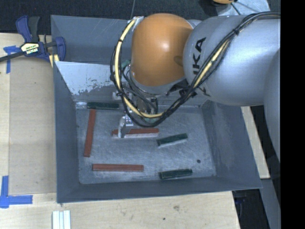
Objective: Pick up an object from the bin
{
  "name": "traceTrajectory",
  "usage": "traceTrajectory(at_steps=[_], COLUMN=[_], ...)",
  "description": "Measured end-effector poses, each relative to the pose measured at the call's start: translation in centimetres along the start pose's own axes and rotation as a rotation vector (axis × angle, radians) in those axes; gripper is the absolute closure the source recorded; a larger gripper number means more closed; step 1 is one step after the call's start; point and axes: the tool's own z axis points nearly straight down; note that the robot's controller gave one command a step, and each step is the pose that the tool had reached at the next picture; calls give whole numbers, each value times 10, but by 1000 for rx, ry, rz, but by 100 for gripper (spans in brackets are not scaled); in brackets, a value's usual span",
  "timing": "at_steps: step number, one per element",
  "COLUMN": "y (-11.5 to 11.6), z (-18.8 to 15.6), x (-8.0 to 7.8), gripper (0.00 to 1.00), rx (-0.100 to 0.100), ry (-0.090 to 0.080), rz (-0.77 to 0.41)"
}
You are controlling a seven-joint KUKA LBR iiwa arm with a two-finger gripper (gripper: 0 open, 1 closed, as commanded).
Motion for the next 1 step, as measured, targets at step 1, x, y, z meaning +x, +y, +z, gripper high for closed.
traceTrajectory(at_steps=[1], y=[-32], z=[41], x=[5], gripper=[0], rx=[-1], ry=[-5], rz=[-77])
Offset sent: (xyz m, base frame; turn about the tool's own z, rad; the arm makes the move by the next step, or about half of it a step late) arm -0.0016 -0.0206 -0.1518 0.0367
